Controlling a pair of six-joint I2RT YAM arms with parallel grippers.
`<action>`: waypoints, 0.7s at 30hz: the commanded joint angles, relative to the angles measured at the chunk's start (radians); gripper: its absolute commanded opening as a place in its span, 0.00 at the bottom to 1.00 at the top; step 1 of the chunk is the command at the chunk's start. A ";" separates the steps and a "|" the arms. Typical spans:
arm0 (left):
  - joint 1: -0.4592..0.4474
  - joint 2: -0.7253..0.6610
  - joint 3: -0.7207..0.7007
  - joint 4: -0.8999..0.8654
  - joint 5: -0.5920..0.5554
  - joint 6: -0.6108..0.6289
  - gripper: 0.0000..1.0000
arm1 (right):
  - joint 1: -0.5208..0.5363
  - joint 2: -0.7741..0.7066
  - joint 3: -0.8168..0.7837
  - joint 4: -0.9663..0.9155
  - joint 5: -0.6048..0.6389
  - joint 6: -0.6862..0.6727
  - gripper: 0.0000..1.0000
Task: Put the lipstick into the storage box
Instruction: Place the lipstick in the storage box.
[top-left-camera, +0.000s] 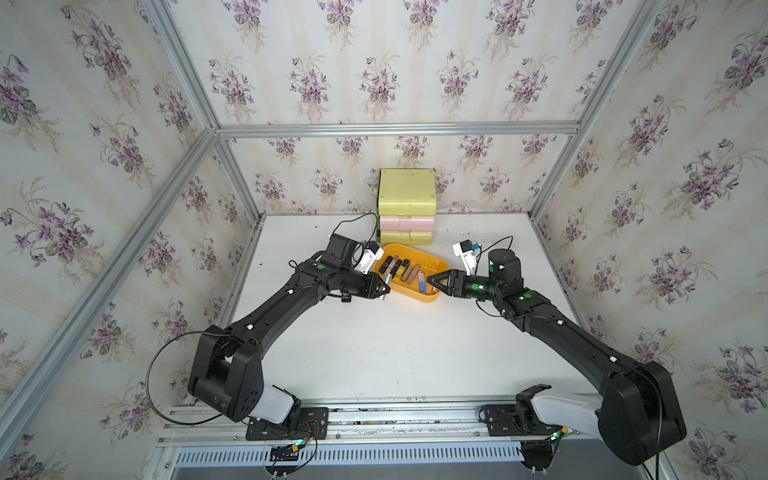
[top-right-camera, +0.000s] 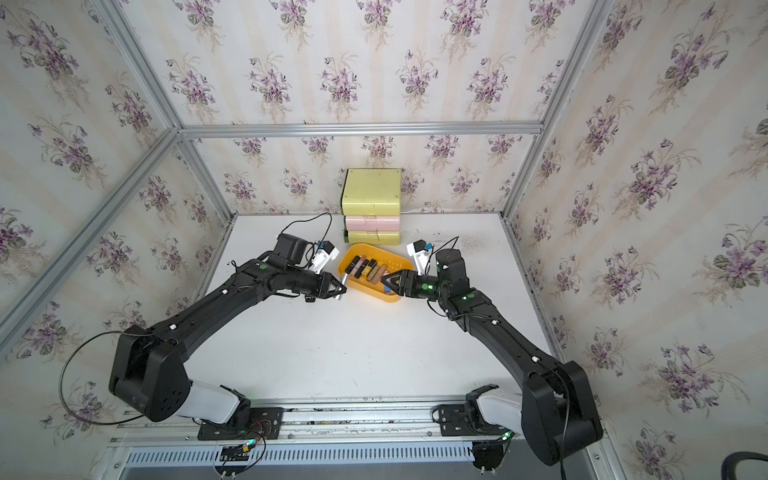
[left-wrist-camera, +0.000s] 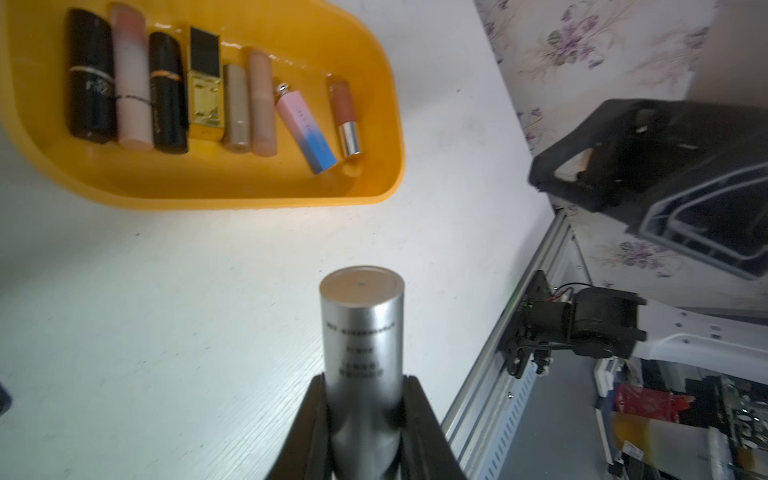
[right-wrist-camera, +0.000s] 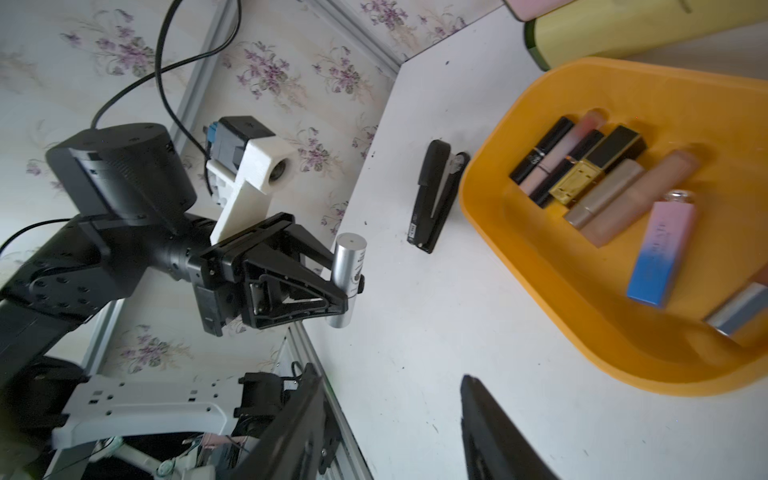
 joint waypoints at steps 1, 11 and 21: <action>0.001 -0.023 -0.014 0.176 0.176 -0.101 0.16 | 0.017 0.001 0.006 0.142 -0.142 0.053 0.58; -0.006 -0.085 -0.067 0.408 0.291 -0.243 0.16 | 0.087 0.001 0.071 0.183 -0.148 0.065 0.62; -0.039 -0.115 -0.068 0.420 0.300 -0.247 0.17 | 0.112 0.049 0.113 0.212 -0.140 0.082 0.62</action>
